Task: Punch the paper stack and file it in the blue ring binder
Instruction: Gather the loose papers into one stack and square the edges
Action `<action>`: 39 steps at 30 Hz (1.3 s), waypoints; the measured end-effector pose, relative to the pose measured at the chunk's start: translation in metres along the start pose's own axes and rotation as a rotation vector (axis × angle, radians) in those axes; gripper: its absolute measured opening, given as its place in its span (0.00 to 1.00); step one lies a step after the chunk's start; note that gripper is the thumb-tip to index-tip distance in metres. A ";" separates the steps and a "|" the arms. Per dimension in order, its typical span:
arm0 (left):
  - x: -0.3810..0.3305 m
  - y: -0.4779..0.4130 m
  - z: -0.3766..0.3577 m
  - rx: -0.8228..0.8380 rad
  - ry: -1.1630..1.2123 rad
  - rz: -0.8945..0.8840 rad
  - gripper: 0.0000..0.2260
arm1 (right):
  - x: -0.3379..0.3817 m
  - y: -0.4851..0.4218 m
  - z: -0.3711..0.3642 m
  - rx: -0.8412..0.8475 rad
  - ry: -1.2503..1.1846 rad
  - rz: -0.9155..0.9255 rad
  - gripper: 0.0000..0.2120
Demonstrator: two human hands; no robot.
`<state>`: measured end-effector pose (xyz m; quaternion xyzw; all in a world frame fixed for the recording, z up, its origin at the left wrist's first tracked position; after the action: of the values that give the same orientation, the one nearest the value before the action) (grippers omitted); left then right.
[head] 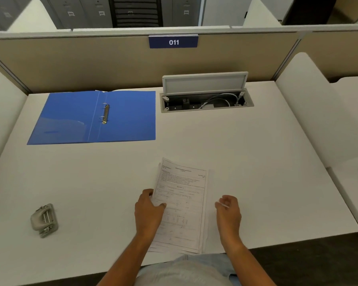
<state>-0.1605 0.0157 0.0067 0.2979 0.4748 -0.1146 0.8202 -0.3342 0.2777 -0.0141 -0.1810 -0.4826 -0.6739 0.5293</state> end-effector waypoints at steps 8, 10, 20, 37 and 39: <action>0.005 -0.001 -0.010 0.028 0.117 0.135 0.29 | 0.023 0.023 -0.042 0.153 0.152 0.184 0.14; 0.015 -0.003 -0.008 0.037 0.206 0.223 0.29 | 0.020 0.020 -0.041 0.162 0.087 0.137 0.14; -0.009 0.004 -0.009 0.314 0.355 0.205 0.14 | -0.001 0.008 -0.048 0.468 -0.207 -0.192 0.19; -0.091 0.030 0.029 0.263 0.295 -0.088 0.10 | 0.152 0.066 0.006 0.392 -0.087 0.517 0.12; -0.079 0.029 0.017 0.268 0.209 -0.034 0.18 | 0.137 0.063 -0.003 0.402 -0.039 0.471 0.13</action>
<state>-0.1760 0.0205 0.0908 0.4067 0.5428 -0.1593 0.7173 -0.3292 0.2025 0.1168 -0.1924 -0.5612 -0.4203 0.6866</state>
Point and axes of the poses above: each hand's wrist, its own y-axis away from the middle knuckle, its own z-axis out of the back of the hand, x = y × z, the point moved 9 cm from there along -y, towards the middle knuckle, and after that the axes turned 11 degrees about y, right-handed, at the moved point
